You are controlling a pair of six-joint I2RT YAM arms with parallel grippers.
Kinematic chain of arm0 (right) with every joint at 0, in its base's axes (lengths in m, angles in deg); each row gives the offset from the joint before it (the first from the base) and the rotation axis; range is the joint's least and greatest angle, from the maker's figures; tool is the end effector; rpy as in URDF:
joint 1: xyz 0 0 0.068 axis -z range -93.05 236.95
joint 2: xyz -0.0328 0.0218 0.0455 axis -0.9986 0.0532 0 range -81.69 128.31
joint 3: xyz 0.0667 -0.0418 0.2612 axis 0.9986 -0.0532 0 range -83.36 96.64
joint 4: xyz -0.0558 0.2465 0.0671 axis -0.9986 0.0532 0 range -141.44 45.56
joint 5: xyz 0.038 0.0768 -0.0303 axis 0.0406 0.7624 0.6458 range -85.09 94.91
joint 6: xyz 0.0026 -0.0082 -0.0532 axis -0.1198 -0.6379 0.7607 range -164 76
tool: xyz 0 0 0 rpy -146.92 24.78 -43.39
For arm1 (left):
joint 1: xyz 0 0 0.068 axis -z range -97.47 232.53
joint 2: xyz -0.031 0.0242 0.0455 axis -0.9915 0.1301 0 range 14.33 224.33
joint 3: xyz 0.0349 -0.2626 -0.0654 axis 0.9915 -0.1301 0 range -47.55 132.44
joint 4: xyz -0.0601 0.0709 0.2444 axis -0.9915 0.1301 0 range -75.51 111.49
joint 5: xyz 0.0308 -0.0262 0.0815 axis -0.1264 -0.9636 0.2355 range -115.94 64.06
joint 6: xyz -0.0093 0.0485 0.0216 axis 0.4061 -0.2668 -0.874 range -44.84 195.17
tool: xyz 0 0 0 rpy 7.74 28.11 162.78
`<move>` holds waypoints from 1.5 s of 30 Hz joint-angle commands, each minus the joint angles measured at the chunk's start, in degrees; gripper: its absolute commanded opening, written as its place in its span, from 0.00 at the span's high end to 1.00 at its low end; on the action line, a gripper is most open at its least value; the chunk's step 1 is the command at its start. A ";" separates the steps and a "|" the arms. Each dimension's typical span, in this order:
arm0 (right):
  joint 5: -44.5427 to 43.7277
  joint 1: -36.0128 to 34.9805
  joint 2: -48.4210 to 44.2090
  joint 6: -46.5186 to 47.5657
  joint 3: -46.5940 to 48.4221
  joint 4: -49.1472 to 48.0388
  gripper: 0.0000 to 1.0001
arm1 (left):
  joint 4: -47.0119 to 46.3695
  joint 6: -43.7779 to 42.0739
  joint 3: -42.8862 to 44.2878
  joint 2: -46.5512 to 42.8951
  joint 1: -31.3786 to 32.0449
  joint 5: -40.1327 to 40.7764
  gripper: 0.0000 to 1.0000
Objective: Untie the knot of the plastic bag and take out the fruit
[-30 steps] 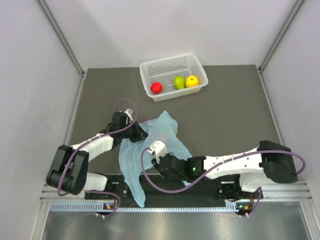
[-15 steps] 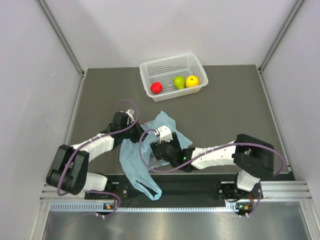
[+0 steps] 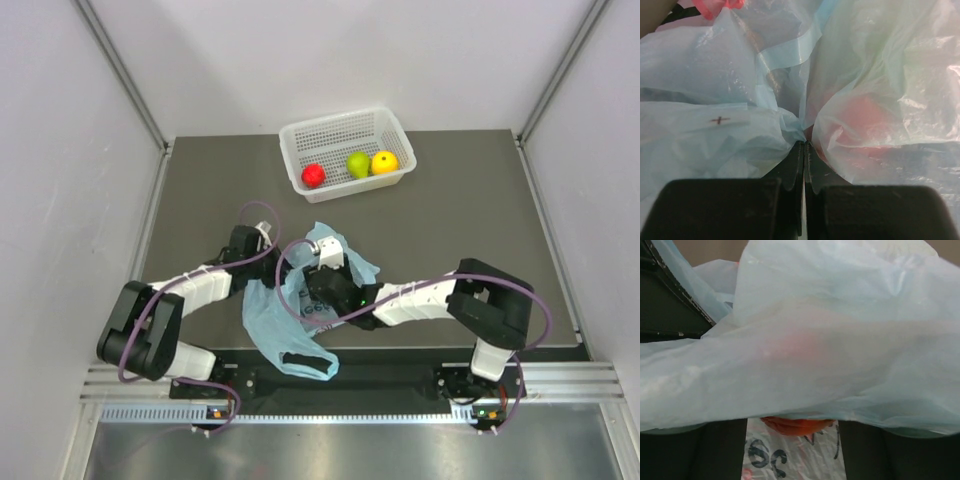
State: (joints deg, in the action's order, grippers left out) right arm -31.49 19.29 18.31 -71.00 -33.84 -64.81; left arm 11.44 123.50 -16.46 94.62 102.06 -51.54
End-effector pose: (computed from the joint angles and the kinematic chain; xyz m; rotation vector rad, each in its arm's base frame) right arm 0.1524 0.3156 0.1607 -0.4005 2.0526 0.2948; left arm 0.2347 -0.0997 0.1511 -0.4076 2.5237 -1.0523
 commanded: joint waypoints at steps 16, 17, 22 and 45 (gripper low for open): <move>64.11 0.07 -30.65 11.88 -9.88 21.06 1.00 | -4.24 0.71 3.18 1.97 0.42 0.20 1.00; 66.26 -0.54 -31.62 13.98 -9.53 22.84 1.00 | -4.51 0.79 3.19 2.24 0.42 0.12 1.00; 77.84 -3.09 -34.18 21.98 -3.21 31.29 1.00 | -4.69 1.06 3.71 2.68 0.42 -0.06 1.00; 20.01 29.77 4.56 23.58 51.98 25.76 1.00 | -3.46 0.18 3.89 1.45 0.42 -0.23 1.00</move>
State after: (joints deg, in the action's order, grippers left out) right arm 7.90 46.50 18.12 -44.45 12.50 -35.69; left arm 9.74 124.14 -14.54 97.12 102.21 -51.45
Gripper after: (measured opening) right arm 0.630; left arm 0.012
